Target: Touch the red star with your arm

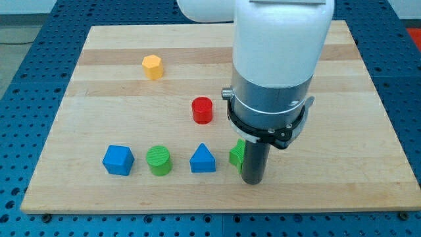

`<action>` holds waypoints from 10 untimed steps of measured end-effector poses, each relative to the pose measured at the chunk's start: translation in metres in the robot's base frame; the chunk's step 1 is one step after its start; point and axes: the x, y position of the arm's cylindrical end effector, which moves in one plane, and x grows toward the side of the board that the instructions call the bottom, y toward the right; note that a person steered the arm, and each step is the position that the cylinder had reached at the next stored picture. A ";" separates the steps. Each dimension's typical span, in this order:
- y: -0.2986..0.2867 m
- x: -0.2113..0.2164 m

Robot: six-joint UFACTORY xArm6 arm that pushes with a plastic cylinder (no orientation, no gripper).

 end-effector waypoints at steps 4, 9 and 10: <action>0.130 -0.097; 0.091 -0.153; 0.088 -0.159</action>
